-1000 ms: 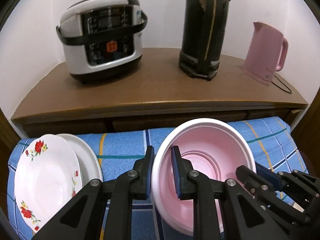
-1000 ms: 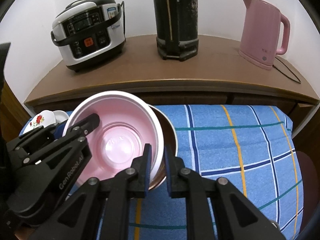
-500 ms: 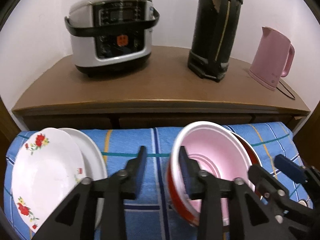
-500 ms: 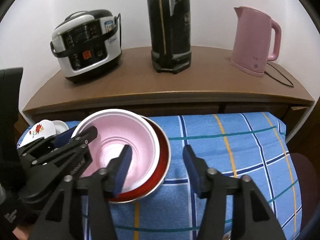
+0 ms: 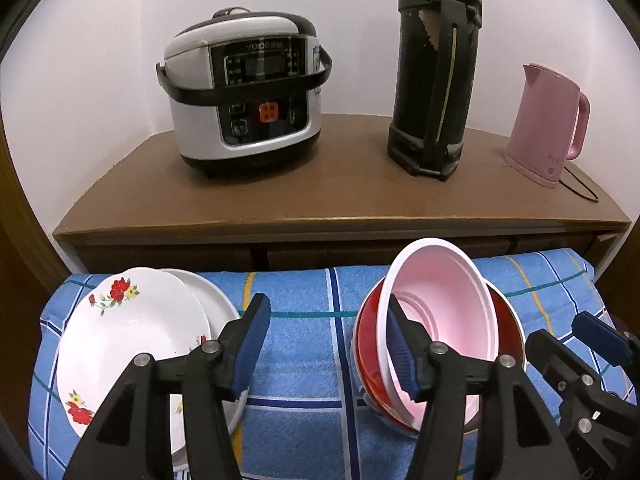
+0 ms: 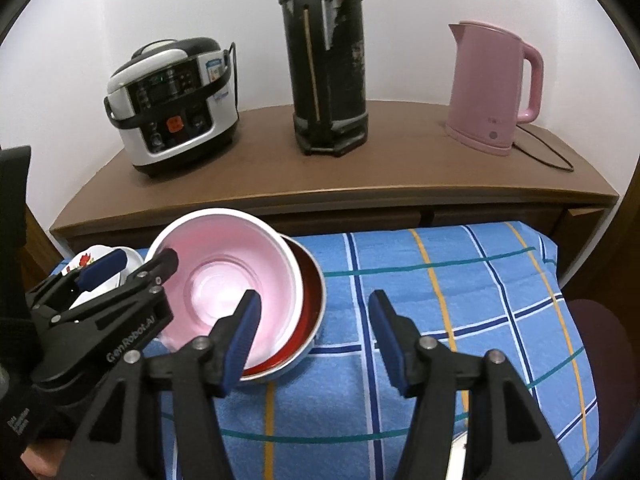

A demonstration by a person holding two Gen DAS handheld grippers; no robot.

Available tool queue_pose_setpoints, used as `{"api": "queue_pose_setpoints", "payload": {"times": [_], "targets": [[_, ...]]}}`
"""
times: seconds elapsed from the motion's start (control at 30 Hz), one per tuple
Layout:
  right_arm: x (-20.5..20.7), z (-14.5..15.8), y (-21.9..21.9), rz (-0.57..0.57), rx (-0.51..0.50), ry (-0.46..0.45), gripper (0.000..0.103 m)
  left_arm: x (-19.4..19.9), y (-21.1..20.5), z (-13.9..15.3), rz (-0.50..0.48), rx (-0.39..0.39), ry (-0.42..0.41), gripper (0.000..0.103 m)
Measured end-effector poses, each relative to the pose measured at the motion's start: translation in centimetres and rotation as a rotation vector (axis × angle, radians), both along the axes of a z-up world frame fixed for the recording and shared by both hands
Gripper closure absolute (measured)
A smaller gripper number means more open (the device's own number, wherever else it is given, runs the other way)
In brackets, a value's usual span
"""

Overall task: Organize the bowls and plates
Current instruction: 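Lower the pink bowl into the red-outside bowl and open both grippers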

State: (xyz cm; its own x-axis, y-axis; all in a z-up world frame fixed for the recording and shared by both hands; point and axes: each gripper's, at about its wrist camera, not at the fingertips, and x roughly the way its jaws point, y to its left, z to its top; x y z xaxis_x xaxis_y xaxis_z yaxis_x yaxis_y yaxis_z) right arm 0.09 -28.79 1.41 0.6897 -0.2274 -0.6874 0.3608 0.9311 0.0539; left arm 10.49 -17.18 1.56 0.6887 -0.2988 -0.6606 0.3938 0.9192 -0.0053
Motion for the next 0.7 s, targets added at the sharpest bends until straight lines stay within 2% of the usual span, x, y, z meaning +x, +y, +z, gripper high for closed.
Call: {"api": "queue_pose_setpoints", "payload": {"times": [0.3,0.43,0.57,0.7], "targets": [[0.9,-0.9,-0.2,-0.015,-0.002,0.020,0.046,0.5,-0.4,-0.3,-0.002,0.023,0.000,0.044],[1.2,-1.7,-0.8,-0.021,0.029,0.027,0.046,1.3,-0.6,-0.7,0.006,0.041,-0.008,0.044],[1.7,-2.3,-0.7,-0.022,0.027,0.035,0.046,2.0,-0.8,-0.9,0.006,0.027,0.008,0.035],[2.0,-2.8,-0.9,-0.025,0.030,0.048,0.046,2.2,-1.8,-1.6,-0.013,0.082,-0.006,0.035]]}}
